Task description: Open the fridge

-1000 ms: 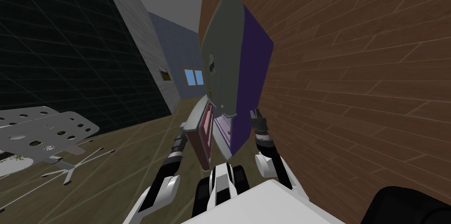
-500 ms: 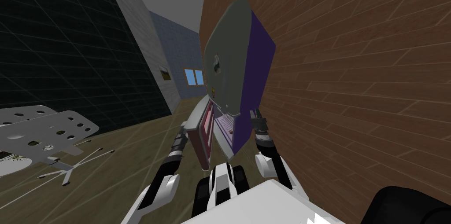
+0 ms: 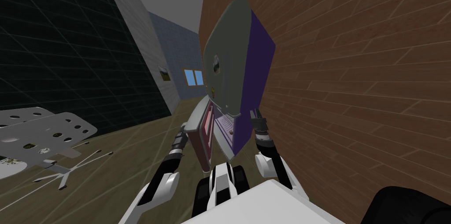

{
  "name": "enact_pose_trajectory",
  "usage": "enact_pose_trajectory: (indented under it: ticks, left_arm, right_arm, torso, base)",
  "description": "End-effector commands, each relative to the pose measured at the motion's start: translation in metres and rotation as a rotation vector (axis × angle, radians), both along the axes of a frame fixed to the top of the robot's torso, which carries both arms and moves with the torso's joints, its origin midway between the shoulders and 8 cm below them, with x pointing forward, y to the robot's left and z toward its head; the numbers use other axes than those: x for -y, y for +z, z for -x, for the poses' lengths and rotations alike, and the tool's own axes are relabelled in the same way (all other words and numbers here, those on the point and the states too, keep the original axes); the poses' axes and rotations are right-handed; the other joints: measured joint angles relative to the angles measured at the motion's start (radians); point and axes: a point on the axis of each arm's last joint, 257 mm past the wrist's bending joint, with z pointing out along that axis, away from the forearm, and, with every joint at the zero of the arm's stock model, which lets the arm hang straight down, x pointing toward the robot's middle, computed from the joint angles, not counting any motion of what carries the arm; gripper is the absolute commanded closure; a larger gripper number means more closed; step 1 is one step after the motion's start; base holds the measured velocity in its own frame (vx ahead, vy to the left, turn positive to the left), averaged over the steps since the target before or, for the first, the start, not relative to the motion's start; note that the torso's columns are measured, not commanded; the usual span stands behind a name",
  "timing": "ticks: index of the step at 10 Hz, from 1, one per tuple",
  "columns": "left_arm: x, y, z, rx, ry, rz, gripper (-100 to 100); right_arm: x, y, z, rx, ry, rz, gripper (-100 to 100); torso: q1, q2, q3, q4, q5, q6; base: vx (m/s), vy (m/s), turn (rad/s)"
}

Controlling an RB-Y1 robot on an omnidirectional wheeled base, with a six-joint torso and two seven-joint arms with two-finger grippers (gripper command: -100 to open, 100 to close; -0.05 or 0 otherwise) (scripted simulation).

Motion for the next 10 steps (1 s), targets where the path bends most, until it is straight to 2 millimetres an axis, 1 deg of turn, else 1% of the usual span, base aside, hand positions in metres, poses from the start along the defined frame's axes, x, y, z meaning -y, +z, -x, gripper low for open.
enact_pose_trajectory:
  ticks: [1,2,3,4,5,6,7,9,10]
  left_arm:
    - [0.0,-0.001,-0.001,-0.009,-0.001,0.005,-100]
    - [0.0,-0.002,-0.001,-0.012,-0.001,0.005,-100]
    - [0.0,-0.002,-0.001,-0.012,-0.001,0.004,100]
    - [0.004,-0.001,0.0,-0.011,-0.015,0.004,100]
    - [0.008,0.0,0.001,-0.01,-0.029,0.003,100]
    - [0.012,0.0,0.002,-0.009,-0.043,0.003,100]
    - [0.016,0.001,0.004,-0.009,-0.057,0.003,100]
    - [0.025,0.002,0.006,-0.009,-0.086,0.003,100]
    - [0.029,0.002,0.008,-0.009,-0.1,0.004,100]
  right_arm:
    - [0.0,0.0,0.0,0.0,0.0,0.0,0]
    - [0.0,0.0,0.0,0.0,0.0,0.0,0]
    - [0.0,0.0,0.0,0.0,0.0,0.0,0]
    - [0.0,0.0,0.0,0.0,0.0,0.0,0]
    - [0.0,0.0,0.0,0.0,0.0,0.0,0]
    - [0.0,0.0,0.0,0.0,0.0,0.001,0]
    - [0.0,0.0,0.0,0.0,0.0,0.001,0]
    - [0.0,0.0,0.0,0.0,0.0,0.001,0]
    - [0.0,0.0,0.0,0.0,0.0,0.001,0]
  torso:
    - [-0.001,-0.002,-0.002,0.0,0.0,0.001]
    - [-0.001,-0.002,-0.001,-0.002,0.001,0.0]
    - [0.0,0.0,0.0,-0.003,0.001,-0.001]
    - [0.001,0.0,0.001,-0.003,0.002,-0.002]
    - [0.009,0.0,0.001,-0.003,0.003,-0.001]
    - [0.013,-0.001,-0.001,-0.002,0.003,-0.001]
    - [0.013,-0.003,-0.002,-0.002,0.003,-0.001]
    - [-0.002,-0.005,-0.002,-0.003,0.001,0.002]
    - [-0.004,-0.005,-0.002,-0.004,0.001,0.004]
  base:
    - [-0.003,0.01,0.005]
    - [-0.01,0.004,0.009]
    - [-0.008,0.001,0.006]
    - [-0.004,0.13,-0.056]
    - [0.018,0.294,-0.146]
    - [0.045,0.413,-0.152]
    - [0.063,0.415,-0.17]
    - [0.072,0.384,-0.126]
    - [0.024,0.336,-0.159]
